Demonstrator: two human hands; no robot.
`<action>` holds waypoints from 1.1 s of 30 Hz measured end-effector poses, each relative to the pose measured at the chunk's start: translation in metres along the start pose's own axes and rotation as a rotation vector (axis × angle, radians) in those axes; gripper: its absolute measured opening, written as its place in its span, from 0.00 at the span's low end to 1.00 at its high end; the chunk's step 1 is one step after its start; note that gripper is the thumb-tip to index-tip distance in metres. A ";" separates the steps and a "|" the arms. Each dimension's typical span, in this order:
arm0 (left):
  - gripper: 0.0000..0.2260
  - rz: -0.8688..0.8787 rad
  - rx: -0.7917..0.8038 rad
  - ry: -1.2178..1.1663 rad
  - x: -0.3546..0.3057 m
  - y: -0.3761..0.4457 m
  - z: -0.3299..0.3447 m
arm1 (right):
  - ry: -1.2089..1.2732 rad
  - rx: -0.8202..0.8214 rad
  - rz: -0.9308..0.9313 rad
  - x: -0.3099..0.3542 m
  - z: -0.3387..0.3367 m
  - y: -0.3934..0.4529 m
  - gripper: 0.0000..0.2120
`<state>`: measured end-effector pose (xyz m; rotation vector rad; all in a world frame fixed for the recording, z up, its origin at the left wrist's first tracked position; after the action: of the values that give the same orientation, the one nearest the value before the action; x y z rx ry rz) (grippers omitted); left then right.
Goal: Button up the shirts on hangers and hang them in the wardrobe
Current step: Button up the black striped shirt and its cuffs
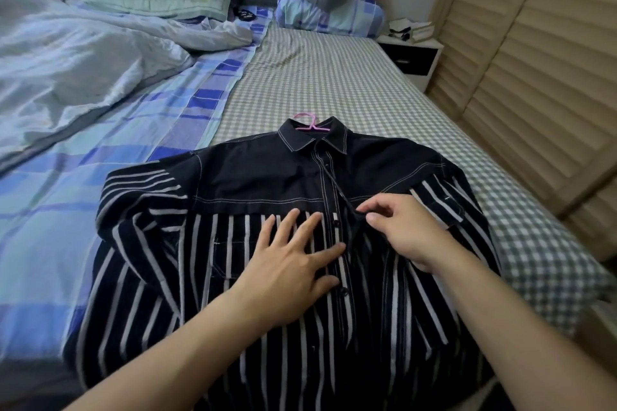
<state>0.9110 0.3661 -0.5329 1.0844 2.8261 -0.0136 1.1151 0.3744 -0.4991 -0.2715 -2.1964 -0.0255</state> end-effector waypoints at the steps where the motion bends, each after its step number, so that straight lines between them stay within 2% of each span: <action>1: 0.29 0.007 -0.037 -0.020 0.000 0.001 -0.003 | -0.021 -0.047 0.024 -0.001 0.002 0.000 0.13; 3: 0.23 0.037 -0.150 -0.090 0.002 0.006 -0.007 | -0.095 -0.126 0.072 -0.002 0.008 0.000 0.11; 5: 0.19 0.055 -0.274 -0.172 0.003 0.012 -0.010 | -0.197 -0.176 0.062 0.007 0.016 0.002 0.03; 6: 0.18 0.052 -0.321 -0.197 0.002 0.015 -0.012 | -0.260 -0.182 0.021 0.014 0.021 0.004 0.04; 8: 0.13 0.016 -0.387 -0.215 0.001 0.022 -0.014 | -0.421 -0.152 -0.066 0.023 0.032 0.008 0.13; 11: 0.05 -0.098 -0.392 -0.224 0.003 0.033 -0.014 | -0.596 -0.135 -0.139 0.031 0.032 0.009 0.13; 14: 0.13 -0.152 -0.330 -0.211 0.001 0.042 -0.010 | -0.679 -0.103 -0.070 0.030 0.019 0.009 0.05; 16: 0.14 -0.154 -0.306 -0.174 -0.001 0.048 -0.009 | -0.554 -0.030 0.053 0.020 0.012 0.015 0.05; 18: 0.12 -0.166 -0.293 -0.175 0.000 0.053 -0.010 | -0.272 0.045 0.174 0.011 0.007 0.020 0.09; 21: 0.07 -0.192 -0.294 -0.233 0.002 0.056 -0.012 | 0.129 0.178 0.300 0.008 0.008 0.020 0.08; 24: 0.04 -0.237 -0.273 -0.267 0.003 0.058 -0.013 | 0.210 0.286 0.349 0.011 0.014 0.015 0.10; 28: 0.04 -0.246 -0.262 -0.262 0.003 0.058 -0.014 | 0.255 0.257 0.321 0.010 0.018 0.014 0.12; 33: 0.02 -0.348 -0.203 -0.462 0.008 0.062 -0.026 | 0.594 0.159 0.391 0.013 0.021 0.012 0.20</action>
<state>0.9438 0.4185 -0.5057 0.4636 2.4865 -0.0063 1.0934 0.3907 -0.5024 -0.5251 -1.5203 0.2536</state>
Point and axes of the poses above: each hand's wrist, its own y-axis towards the middle knuckle, its own z-axis out of the palm, x = y × z, the point moved 4 cm from there along y, towards the middle knuckle
